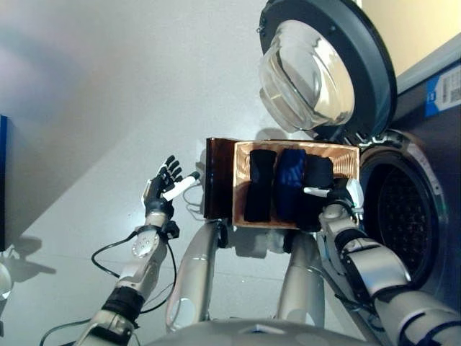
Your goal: Pick up the clothes and place them into the washing machine
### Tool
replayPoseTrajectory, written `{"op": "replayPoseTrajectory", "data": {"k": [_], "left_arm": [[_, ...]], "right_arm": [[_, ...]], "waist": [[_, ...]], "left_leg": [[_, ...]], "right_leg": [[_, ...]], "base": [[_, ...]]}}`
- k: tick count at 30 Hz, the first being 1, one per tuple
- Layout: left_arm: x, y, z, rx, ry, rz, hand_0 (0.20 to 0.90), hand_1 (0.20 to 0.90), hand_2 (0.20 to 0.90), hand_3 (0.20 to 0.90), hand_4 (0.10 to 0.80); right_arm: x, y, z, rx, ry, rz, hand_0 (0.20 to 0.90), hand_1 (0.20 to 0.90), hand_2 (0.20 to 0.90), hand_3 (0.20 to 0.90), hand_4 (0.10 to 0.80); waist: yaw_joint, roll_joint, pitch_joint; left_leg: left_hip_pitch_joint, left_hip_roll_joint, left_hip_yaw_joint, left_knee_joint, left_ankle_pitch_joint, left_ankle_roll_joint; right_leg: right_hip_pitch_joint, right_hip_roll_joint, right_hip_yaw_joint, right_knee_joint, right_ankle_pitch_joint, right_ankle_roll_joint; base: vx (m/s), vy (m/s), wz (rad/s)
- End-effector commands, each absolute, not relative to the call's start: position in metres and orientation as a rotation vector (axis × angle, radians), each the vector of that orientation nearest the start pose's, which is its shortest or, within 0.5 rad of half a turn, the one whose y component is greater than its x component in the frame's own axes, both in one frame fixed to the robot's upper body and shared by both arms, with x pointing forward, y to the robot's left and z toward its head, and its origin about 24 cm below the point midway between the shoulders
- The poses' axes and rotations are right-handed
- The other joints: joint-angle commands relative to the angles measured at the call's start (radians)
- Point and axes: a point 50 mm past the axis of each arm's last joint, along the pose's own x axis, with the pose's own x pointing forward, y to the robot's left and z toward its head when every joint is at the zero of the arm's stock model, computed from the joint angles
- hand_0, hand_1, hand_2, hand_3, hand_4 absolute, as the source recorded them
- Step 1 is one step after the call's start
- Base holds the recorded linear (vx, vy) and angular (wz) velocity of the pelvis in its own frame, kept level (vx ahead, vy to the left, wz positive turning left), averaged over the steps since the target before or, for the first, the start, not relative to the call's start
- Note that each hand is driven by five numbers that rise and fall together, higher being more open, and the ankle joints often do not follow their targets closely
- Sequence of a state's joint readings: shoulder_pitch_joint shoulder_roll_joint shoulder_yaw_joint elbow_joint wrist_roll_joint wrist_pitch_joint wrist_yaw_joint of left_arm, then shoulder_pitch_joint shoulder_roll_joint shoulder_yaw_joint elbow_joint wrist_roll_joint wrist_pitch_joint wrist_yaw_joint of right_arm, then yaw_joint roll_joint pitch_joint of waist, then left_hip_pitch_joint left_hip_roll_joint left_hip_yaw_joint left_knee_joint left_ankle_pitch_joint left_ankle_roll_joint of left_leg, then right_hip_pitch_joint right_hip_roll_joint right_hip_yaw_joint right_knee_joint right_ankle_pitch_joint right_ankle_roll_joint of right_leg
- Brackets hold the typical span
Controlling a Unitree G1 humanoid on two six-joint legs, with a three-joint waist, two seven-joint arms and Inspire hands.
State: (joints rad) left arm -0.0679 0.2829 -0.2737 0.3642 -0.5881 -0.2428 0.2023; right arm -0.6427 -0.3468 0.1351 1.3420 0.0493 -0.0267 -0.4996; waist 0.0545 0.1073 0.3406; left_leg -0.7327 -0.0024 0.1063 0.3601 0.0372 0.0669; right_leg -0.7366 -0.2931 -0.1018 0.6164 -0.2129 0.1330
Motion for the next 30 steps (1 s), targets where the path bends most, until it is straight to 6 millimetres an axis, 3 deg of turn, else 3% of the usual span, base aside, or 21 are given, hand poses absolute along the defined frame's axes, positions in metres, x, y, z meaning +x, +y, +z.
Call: {"op": "replayPoseTrajectory", "data": {"k": [1, 10, 16, 22, 25, 30], "left_arm": [[0.257, 0.199, 0.010, -0.243, 0.022, 0.192, 0.900, 0.900, 0.900, 0.900, 0.800], [0.253, 0.206, 0.002, -0.236, 0.055, 0.238, 0.900, 0.900, 0.900, 0.900, 0.800], [0.253, 0.211, 0.003, -0.243, 0.046, 0.266, 0.900, 0.900, 0.900, 0.900, 0.800], [0.252, 0.211, 0.002, -0.262, 0.045, 0.283, 0.900, 0.900, 0.900, 0.900, 0.800], [0.254, 0.206, 0.003, -0.302, 0.042, 0.271, 0.900, 0.900, 0.900, 0.900, 0.800], [0.258, 0.192, 0.006, -0.381, 0.034, 0.224, 0.900, 0.900, 0.900, 0.900, 0.800]], "right_arm": [[0.298, -0.293, -0.016, -0.498, 0.508, -0.666, 0.200, 0.200, 0.200, 0.200, 0.300], [0.282, -0.291, -0.030, -0.375, 0.482, -0.680, 0.200, 0.200, 0.200, 0.200, 0.300], [0.272, -0.295, -0.033, -0.192, 0.431, -0.754, 0.200, 0.200, 0.200, 0.200, 0.300], [0.262, -0.295, -0.039, 0.271, 0.326, -0.901, 0.200, 0.200, 0.200, 0.200, 0.300], [0.265, -0.286, -0.042, 0.637, 0.240, -0.973, 0.200, 0.200, 0.200, 0.200, 0.300], [0.285, -0.259, -0.037, 0.994, 0.147, -0.947, 0.200, 0.200, 0.200, 0.200, 0.300]], "waist": [[-0.007, -0.034, -0.020], [-0.032, -0.071, -0.035], [-0.052, -0.079, -0.041], [-0.064, -0.071, -0.034], [-0.063, -0.059, -0.022], [-0.051, -0.032, -0.009]], "left_leg": [[0.045, 0.035, -0.038, 0.076, -0.117, -0.088], [0.128, 0.048, -0.042, -0.012, -0.084, -0.103], [0.141, 0.054, -0.043, -0.018, -0.084, -0.108], [0.137, 0.057, -0.036, -0.008, -0.094, -0.110], [0.130, 0.057, -0.032, -0.003, -0.100, -0.111], [0.105, 0.057, -0.025, 0.017, -0.105, -0.112]], "right_leg": [[0.091, -0.019, 0.014, -0.294, 0.306, 0.010], [0.182, -0.010, 0.001, -0.384, 0.335, 0.021], [0.196, -0.006, 0.001, -0.394, 0.338, 0.022], [0.183, -0.005, 0.010, -0.384, 0.328, 0.022], [0.171, -0.006, 0.012, -0.379, 0.322, 0.021], [0.148, -0.007, 0.016, -0.376, 0.319, 0.019]], "base": [[0.076, -0.044, -0.05], [0.055, -0.036, -0.05], [0.012, -0.007, -0.01], [0.008, 0.007, -0.03], [-0.009, 0.014, -0.04], [-0.008, 0.019, -0.11]]}}
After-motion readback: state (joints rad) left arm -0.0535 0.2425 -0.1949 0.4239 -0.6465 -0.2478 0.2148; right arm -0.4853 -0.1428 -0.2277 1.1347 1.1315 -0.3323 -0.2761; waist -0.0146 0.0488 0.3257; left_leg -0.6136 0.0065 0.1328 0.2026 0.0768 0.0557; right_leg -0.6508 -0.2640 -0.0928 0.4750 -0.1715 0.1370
